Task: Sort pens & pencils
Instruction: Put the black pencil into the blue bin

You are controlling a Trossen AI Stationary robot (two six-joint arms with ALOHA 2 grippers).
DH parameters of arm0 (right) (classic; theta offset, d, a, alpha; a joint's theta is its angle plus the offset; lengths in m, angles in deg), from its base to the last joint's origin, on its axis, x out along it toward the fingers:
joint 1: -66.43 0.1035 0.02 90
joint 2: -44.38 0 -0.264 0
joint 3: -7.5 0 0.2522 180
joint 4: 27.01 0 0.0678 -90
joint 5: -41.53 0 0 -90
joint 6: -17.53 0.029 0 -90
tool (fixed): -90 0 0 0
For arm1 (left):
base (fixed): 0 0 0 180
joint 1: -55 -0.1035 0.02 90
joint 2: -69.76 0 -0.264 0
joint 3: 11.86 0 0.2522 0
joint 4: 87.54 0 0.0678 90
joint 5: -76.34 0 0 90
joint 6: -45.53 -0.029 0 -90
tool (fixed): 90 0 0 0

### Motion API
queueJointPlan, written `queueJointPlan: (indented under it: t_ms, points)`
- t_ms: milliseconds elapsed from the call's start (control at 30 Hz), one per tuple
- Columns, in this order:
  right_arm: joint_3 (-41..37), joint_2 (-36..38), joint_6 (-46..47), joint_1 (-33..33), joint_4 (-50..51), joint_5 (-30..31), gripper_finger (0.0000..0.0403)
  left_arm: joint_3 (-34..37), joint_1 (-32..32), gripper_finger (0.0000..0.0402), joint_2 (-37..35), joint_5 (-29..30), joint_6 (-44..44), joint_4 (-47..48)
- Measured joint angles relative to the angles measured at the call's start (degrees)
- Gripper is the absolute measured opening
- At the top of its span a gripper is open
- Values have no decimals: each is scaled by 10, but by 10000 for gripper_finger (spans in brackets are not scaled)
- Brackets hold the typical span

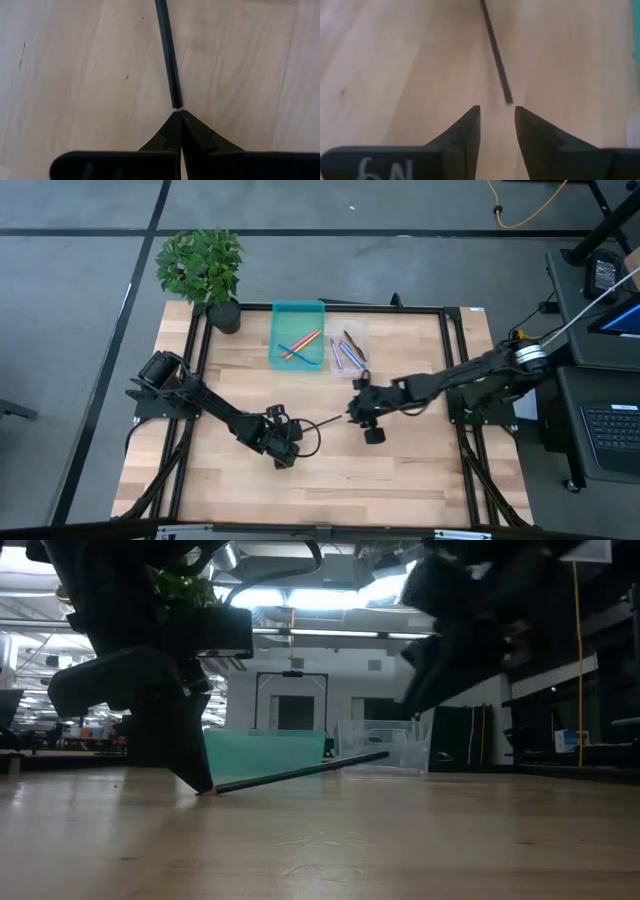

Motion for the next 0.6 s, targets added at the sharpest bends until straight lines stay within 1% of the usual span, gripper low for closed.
queueJointPlan:
  t_ms: [67,133,267,333,467,600]
  points:
    - [41,-37,-27,-3,22,-6,127,0,0,0,0,0,-8,-1]
    - [74,-70,-52,-5,36,-27,133,0,-1,0,0,0,-14,-3]
    - [121,-128,-108,-9,37,-60,141,0,-3,0,0,-2,-14,-5]
    - [140,-156,-120,-15,38,-71,142,0,-3,0,0,-2,-15,-6]
    - [163,-203,-133,-29,45,-78,142,0,-3,0,0,-2,-15,-6]
    - [168,-229,-148,-43,43,-80,142,0,-3,0,0,-1,-15,-7]
